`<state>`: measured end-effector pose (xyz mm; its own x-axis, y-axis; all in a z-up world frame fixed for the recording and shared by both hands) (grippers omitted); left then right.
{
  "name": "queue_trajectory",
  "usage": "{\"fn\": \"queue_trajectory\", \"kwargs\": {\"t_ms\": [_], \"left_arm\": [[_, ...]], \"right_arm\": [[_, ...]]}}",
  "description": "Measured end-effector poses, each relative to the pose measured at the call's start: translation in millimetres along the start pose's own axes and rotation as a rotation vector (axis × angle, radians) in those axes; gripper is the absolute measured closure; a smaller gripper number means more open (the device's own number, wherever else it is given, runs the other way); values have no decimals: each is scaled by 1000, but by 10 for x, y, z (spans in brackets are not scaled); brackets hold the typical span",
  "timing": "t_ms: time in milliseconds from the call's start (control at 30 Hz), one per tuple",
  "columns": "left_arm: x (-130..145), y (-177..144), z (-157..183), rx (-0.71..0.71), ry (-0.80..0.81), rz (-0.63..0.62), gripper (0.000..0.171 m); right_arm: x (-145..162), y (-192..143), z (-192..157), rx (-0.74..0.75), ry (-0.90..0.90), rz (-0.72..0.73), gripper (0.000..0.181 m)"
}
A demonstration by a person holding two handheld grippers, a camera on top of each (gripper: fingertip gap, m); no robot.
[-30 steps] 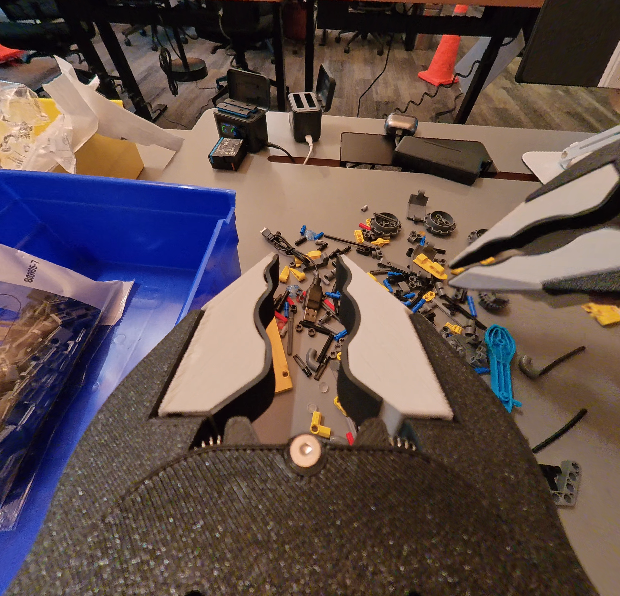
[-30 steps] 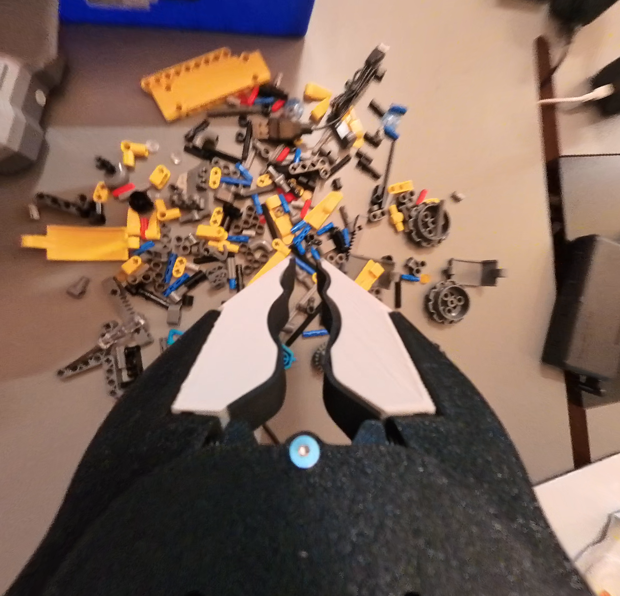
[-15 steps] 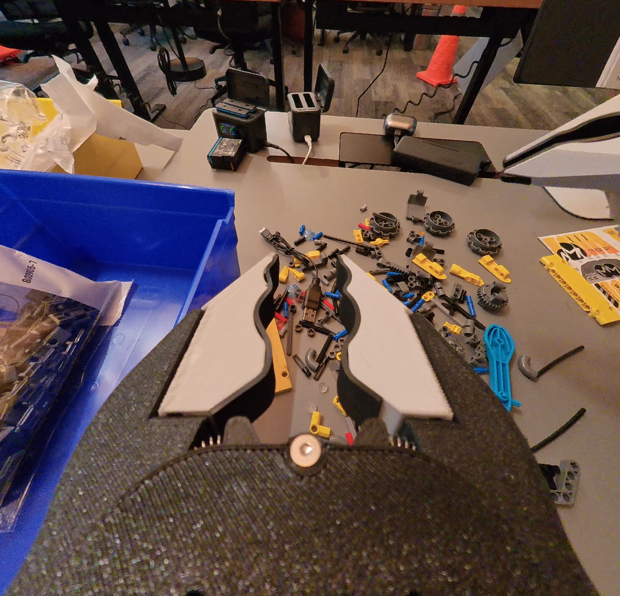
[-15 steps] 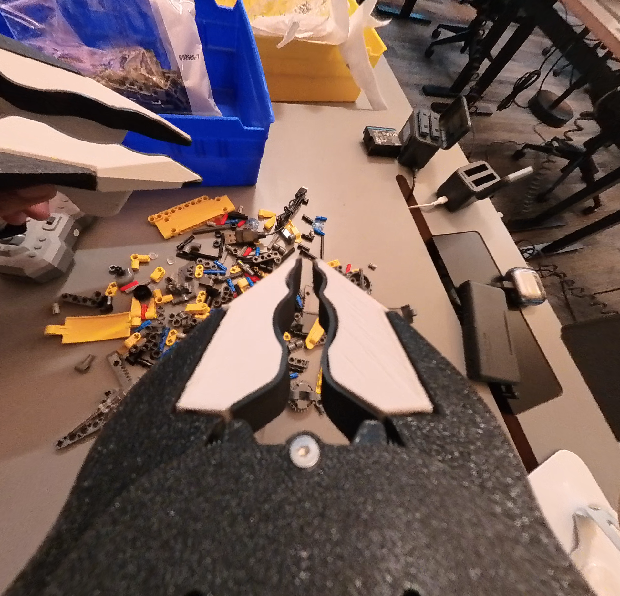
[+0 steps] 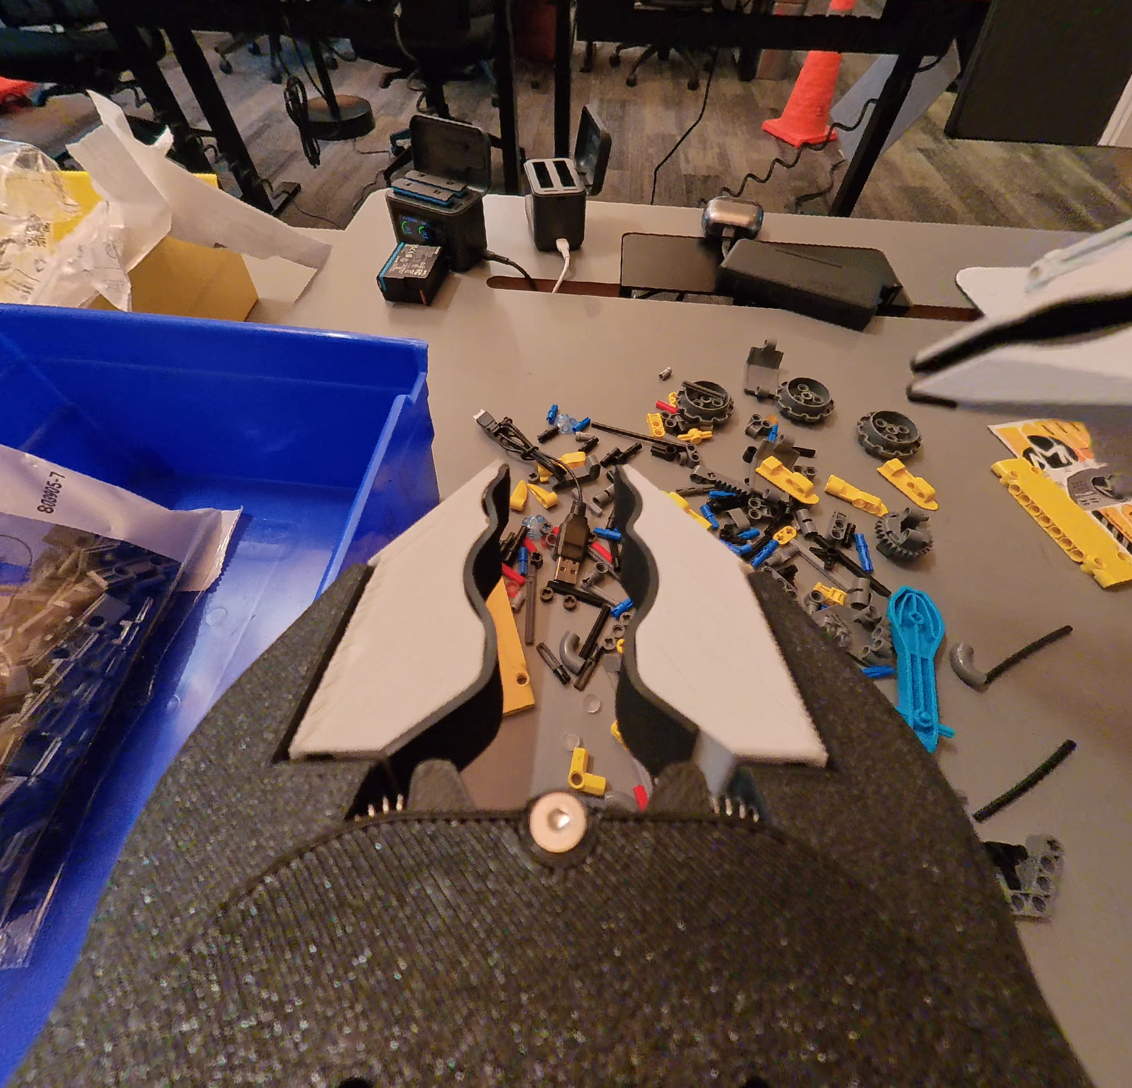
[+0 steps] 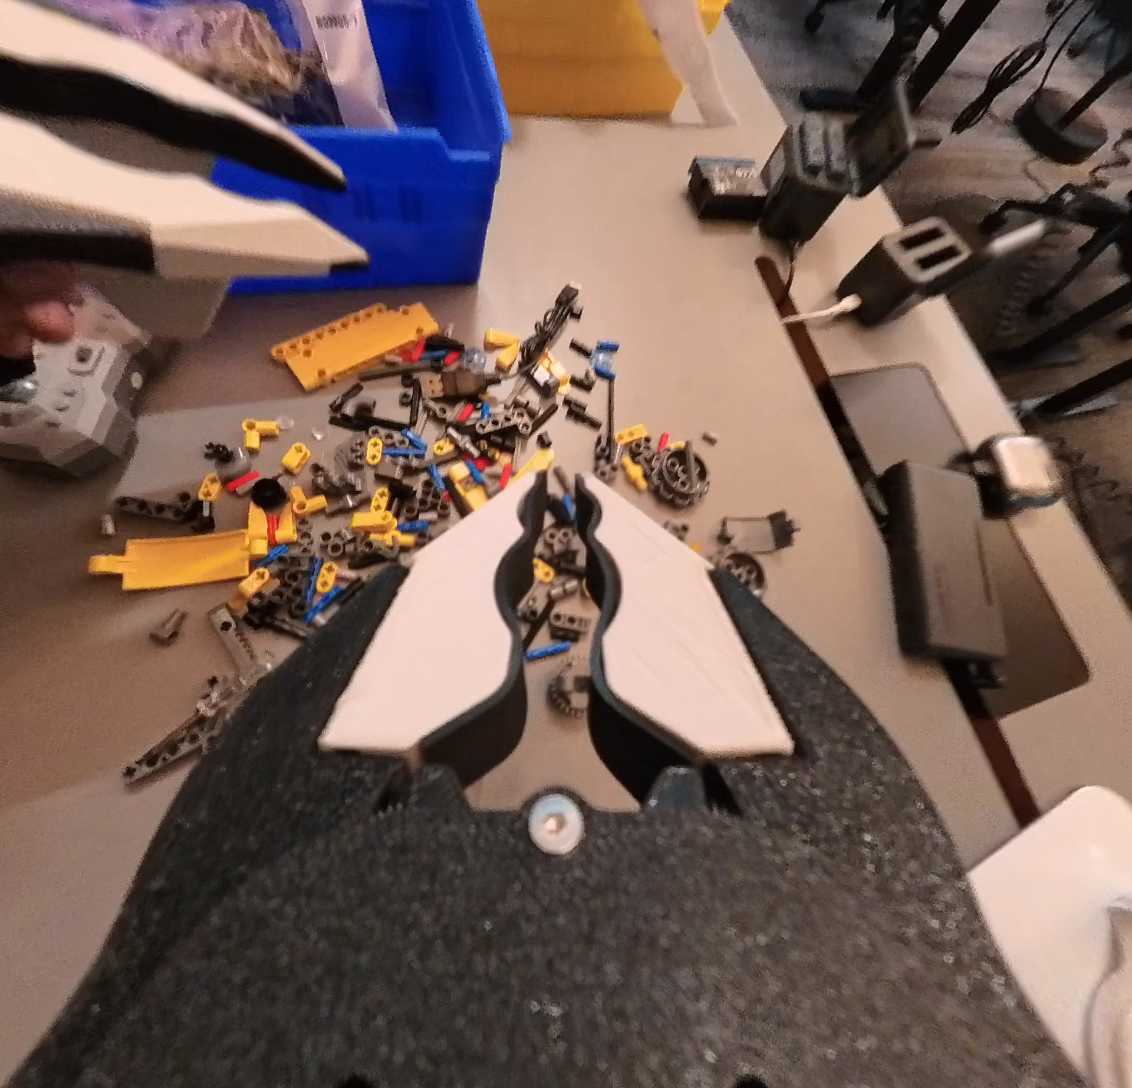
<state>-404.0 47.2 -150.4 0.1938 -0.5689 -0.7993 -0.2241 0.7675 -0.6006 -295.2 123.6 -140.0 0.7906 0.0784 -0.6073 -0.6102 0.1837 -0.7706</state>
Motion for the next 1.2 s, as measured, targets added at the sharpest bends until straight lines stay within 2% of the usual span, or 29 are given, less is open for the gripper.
{"fn": "queue_trajectory", "kwargs": {"t_ms": [100, 233, 467, 533, 767, 1200], "left_arm": [[8, 4, -15, -1, -5, -3, 139], [20, 30, 14, -1, 6, -14, 139], [59, 112, 111, 14, 30, -50, 139], [58, 130, 166, 32, 35, -52, 138], [90, 193, 276, 50, 64, -80, 137], [57, 154, 272, 59, 57, -58, 137]], "right_arm": [[315, 76, -79, -17, 42, -33, 173], [666, -14, -311, -63, 116, 22, 173], [1135, -402, -1247, -310, 137, 253, 180], [1243, -457, -1452, -343, 119, 259, 181], [1280, -489, -1645, -377, 50, 240, 180], [1286, -456, -1610, -387, 81, 225, 169]]}}
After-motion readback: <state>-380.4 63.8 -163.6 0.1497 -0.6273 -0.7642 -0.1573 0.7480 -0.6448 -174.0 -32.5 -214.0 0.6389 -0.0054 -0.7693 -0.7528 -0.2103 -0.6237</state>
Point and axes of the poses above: each gripper's, where its closed fingertips meet, y out along the fingers, x out of its underside, z = x × y across the jaws, the point moved 1 cm from there along -y, back along the fingers, and after that the axes turned 14 degrees about -z, right-handed, at the moved point
